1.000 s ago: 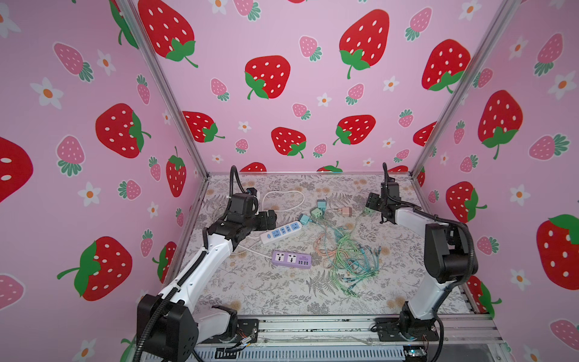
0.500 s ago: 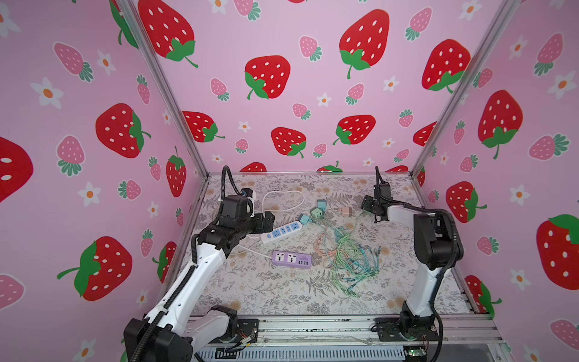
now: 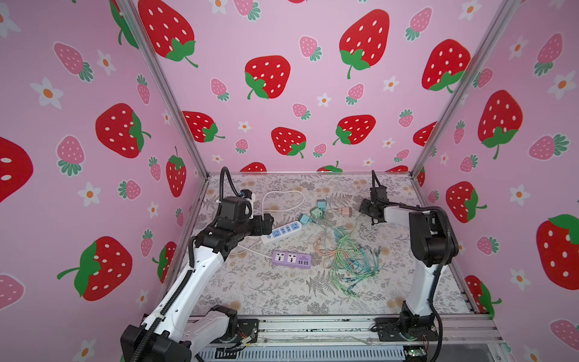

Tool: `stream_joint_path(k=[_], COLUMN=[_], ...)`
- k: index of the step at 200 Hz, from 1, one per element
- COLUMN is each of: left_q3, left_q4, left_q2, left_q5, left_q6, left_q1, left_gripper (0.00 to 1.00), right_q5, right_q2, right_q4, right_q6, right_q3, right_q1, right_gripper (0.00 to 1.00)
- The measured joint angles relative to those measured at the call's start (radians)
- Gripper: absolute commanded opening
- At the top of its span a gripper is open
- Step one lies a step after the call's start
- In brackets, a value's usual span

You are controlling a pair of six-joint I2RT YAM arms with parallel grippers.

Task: Insert plugs into power strip
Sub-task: Pick up the plug from the top-right of the table.

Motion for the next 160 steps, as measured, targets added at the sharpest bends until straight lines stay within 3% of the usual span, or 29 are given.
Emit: stream_joint_path(k=[44,85,128,160], left_q3=[0.0,0.0,0.0,0.0], left_q4=[0.0,0.0,0.002,0.006], left_q2=[0.0,0.0,0.002,0.007], left_q5=[0.0,0.0,0.007,0.032], left_q6=[0.0,0.0,-0.001,-0.008], left_q1=[0.0,0.0,0.0,0.0], left_gripper=[0.97,0.97,0.97,0.97], right_q5=[0.014,0.007,-0.032,-0.034], right_q2=[0.013,0.016,-0.032,-0.156], right_q4=[-0.001,0.01,0.007,0.004], right_q6=[0.01,-0.013,-0.069,-0.129], right_q3=[0.014,0.019,0.008,0.008], right_q1=[0.0,0.0,0.011,0.038], right_gripper=[0.52,0.28,0.27,0.27])
